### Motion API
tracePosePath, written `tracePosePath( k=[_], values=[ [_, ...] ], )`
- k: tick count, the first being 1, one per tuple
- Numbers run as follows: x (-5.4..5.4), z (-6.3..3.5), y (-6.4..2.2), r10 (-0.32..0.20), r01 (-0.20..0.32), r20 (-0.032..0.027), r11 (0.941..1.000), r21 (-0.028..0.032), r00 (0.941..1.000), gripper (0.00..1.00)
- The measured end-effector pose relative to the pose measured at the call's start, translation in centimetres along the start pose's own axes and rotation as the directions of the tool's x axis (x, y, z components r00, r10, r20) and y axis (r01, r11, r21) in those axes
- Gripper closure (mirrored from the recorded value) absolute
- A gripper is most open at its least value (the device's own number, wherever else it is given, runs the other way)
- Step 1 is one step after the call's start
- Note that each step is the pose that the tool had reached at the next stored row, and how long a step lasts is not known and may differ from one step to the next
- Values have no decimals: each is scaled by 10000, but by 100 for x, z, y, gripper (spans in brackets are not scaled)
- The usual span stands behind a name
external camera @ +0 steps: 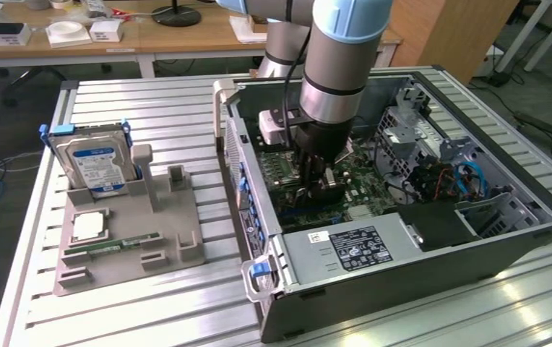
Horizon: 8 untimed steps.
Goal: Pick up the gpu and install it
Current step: 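Insert the gpu into the slot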
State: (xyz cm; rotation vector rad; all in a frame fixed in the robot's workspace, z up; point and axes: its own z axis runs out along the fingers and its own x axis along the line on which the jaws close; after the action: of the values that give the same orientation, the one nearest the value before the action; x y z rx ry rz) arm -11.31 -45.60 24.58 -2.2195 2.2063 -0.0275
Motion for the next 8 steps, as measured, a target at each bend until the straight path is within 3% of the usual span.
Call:
tracePosePath(
  k=[8],
  values=[
    [1,-2,0,0,0,-3,10000,-2,10000,66]
  ],
)
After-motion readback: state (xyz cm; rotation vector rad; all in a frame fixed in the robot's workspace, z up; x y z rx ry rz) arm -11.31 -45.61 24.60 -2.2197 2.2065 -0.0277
